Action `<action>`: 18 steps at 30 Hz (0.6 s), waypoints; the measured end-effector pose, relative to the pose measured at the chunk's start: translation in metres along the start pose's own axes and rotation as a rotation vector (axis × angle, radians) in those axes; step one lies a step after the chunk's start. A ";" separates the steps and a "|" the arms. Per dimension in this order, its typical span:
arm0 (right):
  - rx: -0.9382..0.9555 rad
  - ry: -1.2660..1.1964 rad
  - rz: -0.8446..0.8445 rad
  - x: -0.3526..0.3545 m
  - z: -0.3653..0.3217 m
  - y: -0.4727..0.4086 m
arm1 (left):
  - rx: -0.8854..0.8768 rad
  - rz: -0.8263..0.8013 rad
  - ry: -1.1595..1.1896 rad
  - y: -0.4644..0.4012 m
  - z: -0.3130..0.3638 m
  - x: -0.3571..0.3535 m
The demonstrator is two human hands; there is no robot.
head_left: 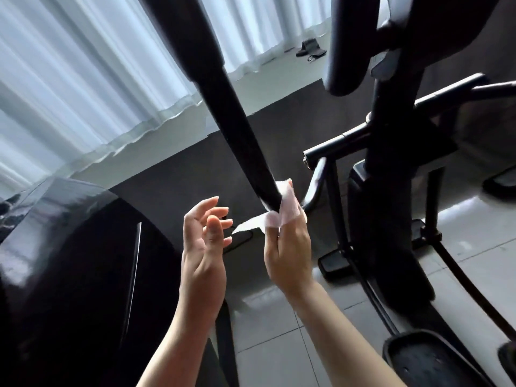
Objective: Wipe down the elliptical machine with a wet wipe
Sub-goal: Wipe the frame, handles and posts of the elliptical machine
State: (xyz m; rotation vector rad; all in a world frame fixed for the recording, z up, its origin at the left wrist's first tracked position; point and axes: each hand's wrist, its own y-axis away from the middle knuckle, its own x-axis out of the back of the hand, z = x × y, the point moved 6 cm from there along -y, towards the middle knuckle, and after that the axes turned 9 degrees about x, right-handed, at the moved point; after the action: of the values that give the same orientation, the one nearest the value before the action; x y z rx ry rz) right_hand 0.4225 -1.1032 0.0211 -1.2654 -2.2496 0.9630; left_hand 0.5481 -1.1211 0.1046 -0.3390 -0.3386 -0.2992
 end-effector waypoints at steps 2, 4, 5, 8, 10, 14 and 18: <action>0.062 -0.006 0.043 0.003 -0.033 -0.025 | 0.014 0.020 0.030 0.002 0.001 0.003; 0.114 0.008 0.105 0.005 -0.055 -0.047 | 0.034 0.054 0.077 0.003 0.002 0.008; 0.098 -0.018 0.132 0.002 -0.061 -0.055 | 0.036 0.069 0.095 0.004 0.003 0.010; 0.058 -0.064 0.195 -0.006 -0.064 -0.057 | 0.030 0.108 0.112 0.003 0.005 0.014; 0.026 -0.019 0.198 -0.011 -0.042 -0.039 | 0.032 0.115 0.092 0.002 0.002 0.011; -0.051 -0.035 0.033 -0.008 0.037 0.007 | 0.033 0.080 -0.011 0.003 -0.005 -0.007; -0.126 -0.023 -0.263 0.009 0.101 0.019 | 0.049 0.057 -0.016 0.010 -0.011 -0.030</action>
State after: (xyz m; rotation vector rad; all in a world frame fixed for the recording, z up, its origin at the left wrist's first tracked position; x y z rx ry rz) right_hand 0.3667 -1.1269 -0.0623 -0.9769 -2.4509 0.7534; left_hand 0.5276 -1.1091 0.0809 -0.3027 -0.3506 -0.2319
